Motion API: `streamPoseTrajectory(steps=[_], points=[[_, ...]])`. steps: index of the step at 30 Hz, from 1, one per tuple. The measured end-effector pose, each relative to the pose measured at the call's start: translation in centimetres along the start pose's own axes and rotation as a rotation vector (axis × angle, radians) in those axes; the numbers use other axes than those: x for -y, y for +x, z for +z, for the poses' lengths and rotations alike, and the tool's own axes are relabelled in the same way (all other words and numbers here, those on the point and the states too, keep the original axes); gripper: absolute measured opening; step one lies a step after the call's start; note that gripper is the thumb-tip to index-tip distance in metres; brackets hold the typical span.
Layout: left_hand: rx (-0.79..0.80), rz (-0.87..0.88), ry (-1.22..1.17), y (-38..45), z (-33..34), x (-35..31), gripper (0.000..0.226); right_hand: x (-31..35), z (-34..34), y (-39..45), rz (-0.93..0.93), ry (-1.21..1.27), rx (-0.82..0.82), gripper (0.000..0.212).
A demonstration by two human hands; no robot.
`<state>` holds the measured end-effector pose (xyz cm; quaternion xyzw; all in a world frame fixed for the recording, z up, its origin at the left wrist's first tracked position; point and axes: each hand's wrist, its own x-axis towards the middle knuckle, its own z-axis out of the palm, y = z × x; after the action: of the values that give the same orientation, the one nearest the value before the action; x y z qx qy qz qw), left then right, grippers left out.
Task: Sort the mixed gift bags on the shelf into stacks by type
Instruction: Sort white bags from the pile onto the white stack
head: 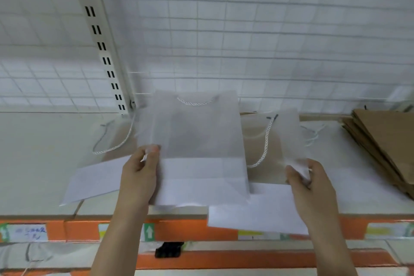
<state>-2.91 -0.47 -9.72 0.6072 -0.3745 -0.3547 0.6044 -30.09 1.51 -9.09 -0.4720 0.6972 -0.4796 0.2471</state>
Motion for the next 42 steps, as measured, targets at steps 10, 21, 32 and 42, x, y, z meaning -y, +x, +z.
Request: streamPoseTrajectory(steps=[10, 21, 32, 42], points=[[0.03, -0.054, -0.033, 0.5, 5.7, 0.6, 0.026, -3.0, -5.0, 6.0, 0.005, -0.023, -0.062, 0.02], [-0.053, -0.015, 0.083, -3.8, 16.6, 0.3, 0.023, -6.4, -12.6, 15.2, -0.002, -0.415, 0.1, 0.049], [-0.221, 0.033, 0.095, -7.4, 19.4, 0.1, 0.032, -8.4, -11.6, 16.2, -0.182, -0.671, 0.177, 0.017], [-0.097, 0.163, 0.356, -9.9, 27.2, 0.3, 0.029, -7.4, -14.6, 16.4, -0.309, -0.416, 0.21, 0.033]])
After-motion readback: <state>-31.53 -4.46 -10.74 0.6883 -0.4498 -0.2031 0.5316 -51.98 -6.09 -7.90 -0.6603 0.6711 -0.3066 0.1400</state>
